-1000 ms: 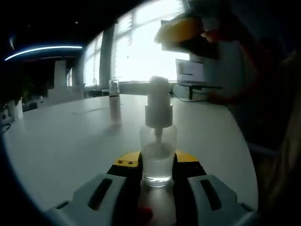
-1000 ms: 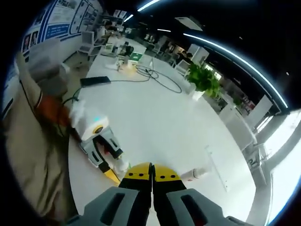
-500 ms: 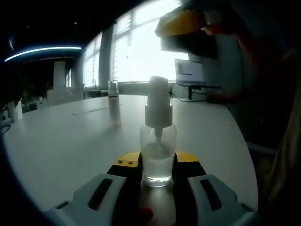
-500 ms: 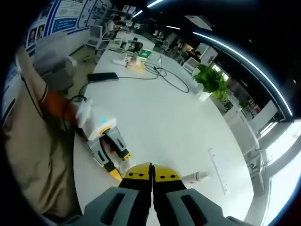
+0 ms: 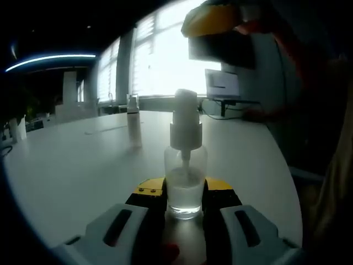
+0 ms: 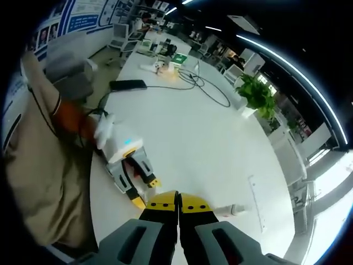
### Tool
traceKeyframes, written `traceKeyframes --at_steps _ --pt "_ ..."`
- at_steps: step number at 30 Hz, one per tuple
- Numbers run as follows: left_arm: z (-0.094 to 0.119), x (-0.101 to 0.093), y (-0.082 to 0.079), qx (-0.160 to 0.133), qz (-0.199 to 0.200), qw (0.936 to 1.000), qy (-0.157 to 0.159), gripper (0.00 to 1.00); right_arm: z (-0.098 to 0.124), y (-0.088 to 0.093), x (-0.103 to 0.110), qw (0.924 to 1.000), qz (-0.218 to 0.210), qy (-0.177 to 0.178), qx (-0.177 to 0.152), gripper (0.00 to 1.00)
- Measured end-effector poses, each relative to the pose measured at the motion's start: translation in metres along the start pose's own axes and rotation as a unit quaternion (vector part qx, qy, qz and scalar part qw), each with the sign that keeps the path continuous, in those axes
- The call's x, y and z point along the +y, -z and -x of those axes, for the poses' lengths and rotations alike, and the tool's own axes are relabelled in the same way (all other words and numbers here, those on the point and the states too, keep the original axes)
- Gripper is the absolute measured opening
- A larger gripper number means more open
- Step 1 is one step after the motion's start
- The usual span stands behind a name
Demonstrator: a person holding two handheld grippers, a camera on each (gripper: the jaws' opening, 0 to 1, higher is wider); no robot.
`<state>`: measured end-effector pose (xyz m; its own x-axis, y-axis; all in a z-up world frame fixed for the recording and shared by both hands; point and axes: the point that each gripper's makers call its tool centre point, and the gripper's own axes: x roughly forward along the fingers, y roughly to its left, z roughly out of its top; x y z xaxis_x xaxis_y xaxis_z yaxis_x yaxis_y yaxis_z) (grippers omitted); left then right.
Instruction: Clamp pump bottle remove cover press pump head put on cover
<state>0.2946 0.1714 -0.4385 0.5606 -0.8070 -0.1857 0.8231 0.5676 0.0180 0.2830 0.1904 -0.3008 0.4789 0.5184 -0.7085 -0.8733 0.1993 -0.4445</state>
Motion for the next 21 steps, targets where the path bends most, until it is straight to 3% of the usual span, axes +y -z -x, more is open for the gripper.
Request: traceKeyframes --at_steps 21 --pt "0.0020 0.0001 0.0004 0.000 -0.002 1.0000 0.000 0.16 -0.0012 -0.0008 0.0015 0.9988 0.024 -0.025 0.034 0.00"
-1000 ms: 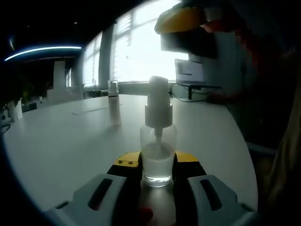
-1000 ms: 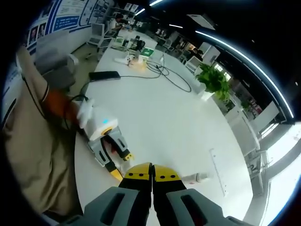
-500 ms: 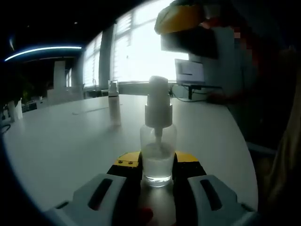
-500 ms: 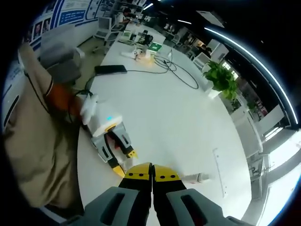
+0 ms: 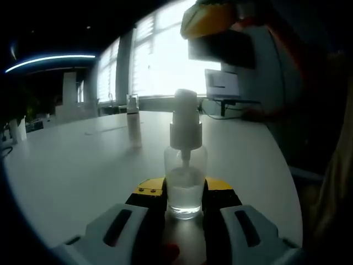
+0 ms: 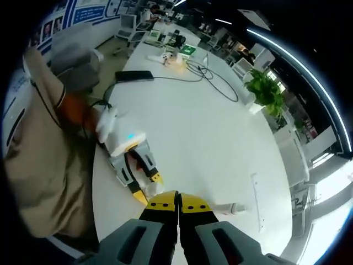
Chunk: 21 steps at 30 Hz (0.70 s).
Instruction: Clamp pump bottle remove cover press pump head put on cover
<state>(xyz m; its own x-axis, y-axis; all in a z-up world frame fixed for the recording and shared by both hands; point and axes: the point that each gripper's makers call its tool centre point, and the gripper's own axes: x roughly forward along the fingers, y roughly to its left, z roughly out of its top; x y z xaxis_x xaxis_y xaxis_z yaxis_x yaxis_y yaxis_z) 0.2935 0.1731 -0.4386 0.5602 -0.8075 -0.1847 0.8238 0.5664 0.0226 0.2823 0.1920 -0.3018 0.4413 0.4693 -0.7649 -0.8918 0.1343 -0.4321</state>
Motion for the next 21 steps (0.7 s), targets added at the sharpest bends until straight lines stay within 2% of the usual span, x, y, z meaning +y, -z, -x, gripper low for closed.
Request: traceKeyframes --at_steps 6,21 --pt "0.000 0.000 0.000 0.000 0.000 1.0000 0.000 0.16 0.005 -0.005 -0.005 0.9999 0.014 0.002 0.008 0.00" --pt "0.000 0.000 0.000 0.000 0.001 1.0000 0.000 0.16 0.005 -0.014 0.008 0.9989 0.037 -0.022 0.017 0.00"
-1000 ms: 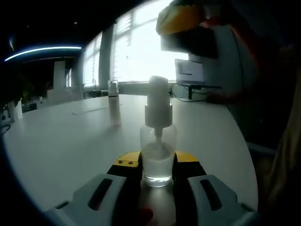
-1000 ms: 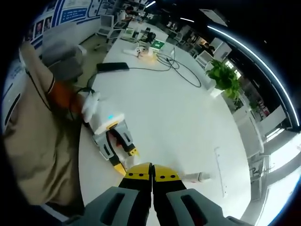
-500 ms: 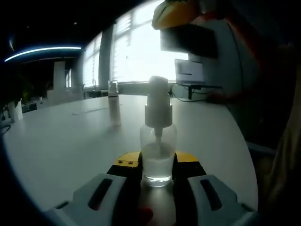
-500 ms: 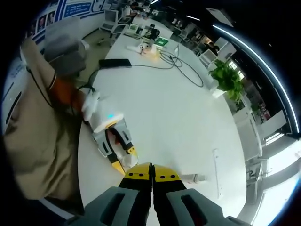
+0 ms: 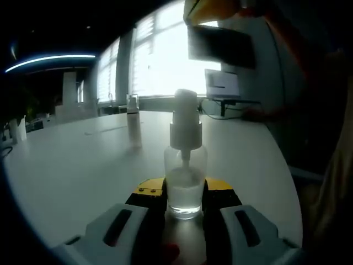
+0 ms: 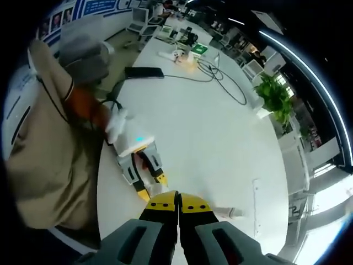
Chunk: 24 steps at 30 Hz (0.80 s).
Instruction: Clamp pump bottle remove cover press pump head put on cover
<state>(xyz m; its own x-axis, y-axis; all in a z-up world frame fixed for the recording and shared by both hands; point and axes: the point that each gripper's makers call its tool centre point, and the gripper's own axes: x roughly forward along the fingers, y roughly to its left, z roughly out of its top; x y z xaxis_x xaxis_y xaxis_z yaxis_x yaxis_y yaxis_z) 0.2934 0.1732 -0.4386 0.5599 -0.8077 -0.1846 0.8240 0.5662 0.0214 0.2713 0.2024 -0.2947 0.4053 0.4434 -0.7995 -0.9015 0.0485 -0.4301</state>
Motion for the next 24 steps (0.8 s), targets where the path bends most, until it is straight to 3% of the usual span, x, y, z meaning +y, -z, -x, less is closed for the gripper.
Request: traceKeyframes --at_steps 24 --pt "-0.0010 -0.0009 -0.0004 0.000 0.000 1.0000 0.000 0.16 -0.0004 0.0063 0.0057 0.9994 0.018 -0.023 0.019 0.00"
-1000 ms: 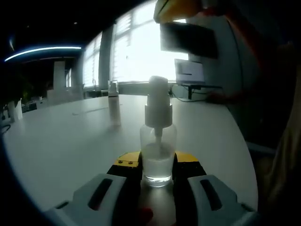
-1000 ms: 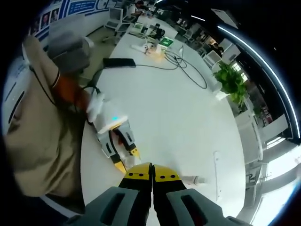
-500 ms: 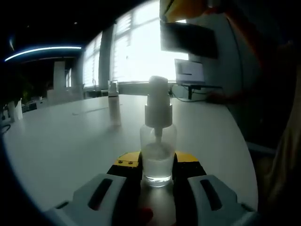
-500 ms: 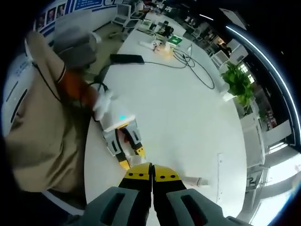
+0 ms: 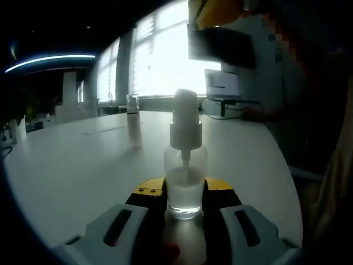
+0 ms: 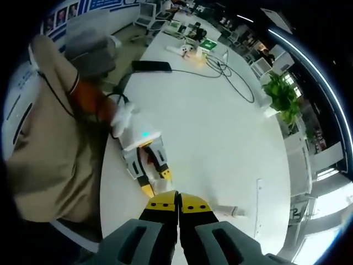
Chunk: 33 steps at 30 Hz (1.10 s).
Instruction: Clamp pump bottle remove cover press pump head put on cover
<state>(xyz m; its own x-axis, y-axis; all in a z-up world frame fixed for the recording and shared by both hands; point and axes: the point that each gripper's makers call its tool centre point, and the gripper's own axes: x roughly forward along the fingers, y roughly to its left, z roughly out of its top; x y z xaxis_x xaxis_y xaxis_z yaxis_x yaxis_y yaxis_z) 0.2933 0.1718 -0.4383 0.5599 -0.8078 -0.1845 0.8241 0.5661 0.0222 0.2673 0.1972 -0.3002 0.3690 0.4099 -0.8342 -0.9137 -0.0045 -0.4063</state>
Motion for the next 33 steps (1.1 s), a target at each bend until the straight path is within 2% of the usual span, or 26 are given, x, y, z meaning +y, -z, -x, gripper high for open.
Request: traceKeyframes --at_steps 9,22,33 --pt "0.000 0.000 0.000 0.000 -0.001 1.0000 0.001 0.16 0.001 0.000 -0.001 1.0000 -0.002 -0.003 -0.001 0.00" --pt "0.000 0.000 0.000 0.000 0.000 1.0000 0.002 0.16 -0.002 -0.009 0.002 0.9999 0.006 -0.015 -0.003 0.00" --pt "0.000 0.000 0.000 0.000 0.001 1.0000 0.002 0.16 -0.004 -0.010 0.004 0.9996 0.013 -0.025 0.007 0.00"
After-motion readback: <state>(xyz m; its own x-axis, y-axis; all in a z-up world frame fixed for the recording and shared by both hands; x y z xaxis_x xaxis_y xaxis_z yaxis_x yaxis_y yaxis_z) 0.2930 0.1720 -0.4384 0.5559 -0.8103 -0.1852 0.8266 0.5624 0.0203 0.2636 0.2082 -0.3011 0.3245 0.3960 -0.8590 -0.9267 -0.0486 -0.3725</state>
